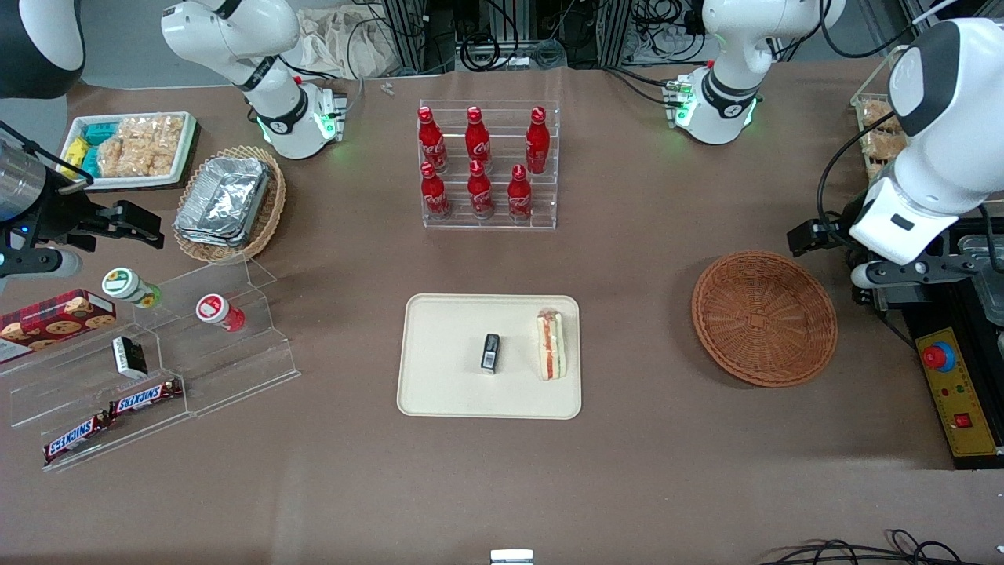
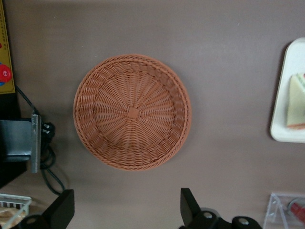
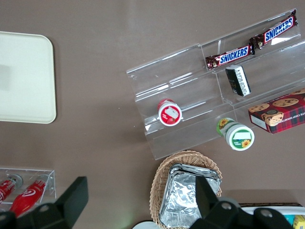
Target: Place sandwich from basket to tray
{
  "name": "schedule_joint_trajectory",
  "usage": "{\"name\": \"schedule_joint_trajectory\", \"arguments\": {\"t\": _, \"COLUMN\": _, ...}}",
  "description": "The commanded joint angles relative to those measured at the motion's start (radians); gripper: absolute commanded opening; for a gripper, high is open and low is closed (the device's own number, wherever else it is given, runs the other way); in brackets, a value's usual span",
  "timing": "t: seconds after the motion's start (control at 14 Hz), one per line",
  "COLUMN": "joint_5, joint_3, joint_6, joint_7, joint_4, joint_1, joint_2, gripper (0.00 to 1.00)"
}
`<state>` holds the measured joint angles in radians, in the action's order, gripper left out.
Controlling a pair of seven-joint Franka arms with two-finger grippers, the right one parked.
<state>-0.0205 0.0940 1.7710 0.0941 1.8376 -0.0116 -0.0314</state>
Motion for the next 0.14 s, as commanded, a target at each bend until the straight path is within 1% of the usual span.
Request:
{"name": "schedule_joint_trajectory", "arguments": {"t": 0.0, "joint_5": 0.008, "joint_3": 0.009, "joint_6": -0.051, "joint_7": -0.095, "joint_4": -0.073, "joint_1": -0.048, "joint_2": 0.033, "gripper": 1.0}}
{"name": "schedule_joint_trajectory", "arguments": {"t": 0.07, "joint_5": 0.01, "joint_3": 0.009, "joint_6": -0.068, "joint_7": -0.091, "joint_4": -0.125, "joint_1": -0.05, "joint_2": 0.063, "gripper": 1.0}}
